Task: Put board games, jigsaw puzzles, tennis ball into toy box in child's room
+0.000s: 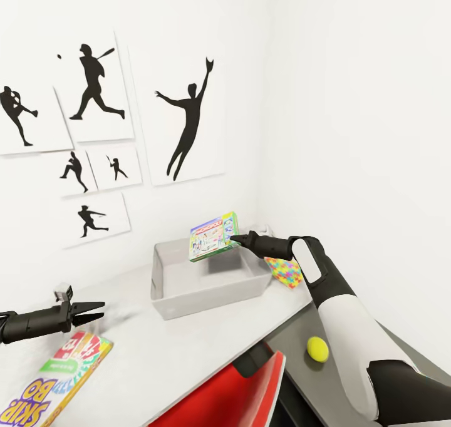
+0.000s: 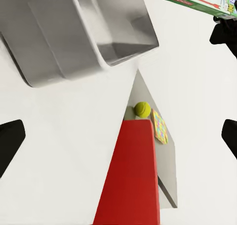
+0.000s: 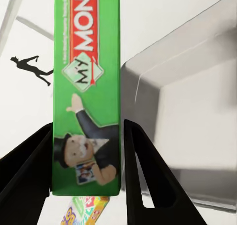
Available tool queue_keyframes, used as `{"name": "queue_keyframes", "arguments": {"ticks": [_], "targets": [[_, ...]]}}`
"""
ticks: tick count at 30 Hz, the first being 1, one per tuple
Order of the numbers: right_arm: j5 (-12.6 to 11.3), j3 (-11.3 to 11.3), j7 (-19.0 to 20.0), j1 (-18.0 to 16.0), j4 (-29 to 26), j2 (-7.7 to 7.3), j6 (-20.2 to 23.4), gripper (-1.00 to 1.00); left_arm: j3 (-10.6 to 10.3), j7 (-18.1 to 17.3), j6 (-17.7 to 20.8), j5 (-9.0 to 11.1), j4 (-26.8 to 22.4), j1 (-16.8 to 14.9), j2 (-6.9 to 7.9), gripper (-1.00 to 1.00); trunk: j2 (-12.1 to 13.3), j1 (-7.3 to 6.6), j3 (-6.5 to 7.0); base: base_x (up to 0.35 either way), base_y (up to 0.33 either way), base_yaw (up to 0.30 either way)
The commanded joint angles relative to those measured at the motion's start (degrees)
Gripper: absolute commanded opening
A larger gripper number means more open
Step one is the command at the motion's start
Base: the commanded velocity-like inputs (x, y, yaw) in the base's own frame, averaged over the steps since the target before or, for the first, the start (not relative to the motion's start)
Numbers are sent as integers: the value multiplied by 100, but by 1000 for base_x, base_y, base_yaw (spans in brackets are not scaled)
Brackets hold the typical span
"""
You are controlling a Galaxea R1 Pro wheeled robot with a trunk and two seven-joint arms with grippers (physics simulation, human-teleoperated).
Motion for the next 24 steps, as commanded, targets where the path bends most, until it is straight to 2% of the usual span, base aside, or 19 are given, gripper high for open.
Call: {"name": "queue_keyframes", "arguments": {"ticks": [1,24], "targets": [[20,-6,30,-5,-1,1,17,-100,-2,-22,61,-1,0,-3,1,100,-5,2,-7,77,31,0],[20,2,14,-5,-2,1,1,-100,-2,-22,61,2,1,-3,4,100,-5,2,-7,8,3,0]]}}
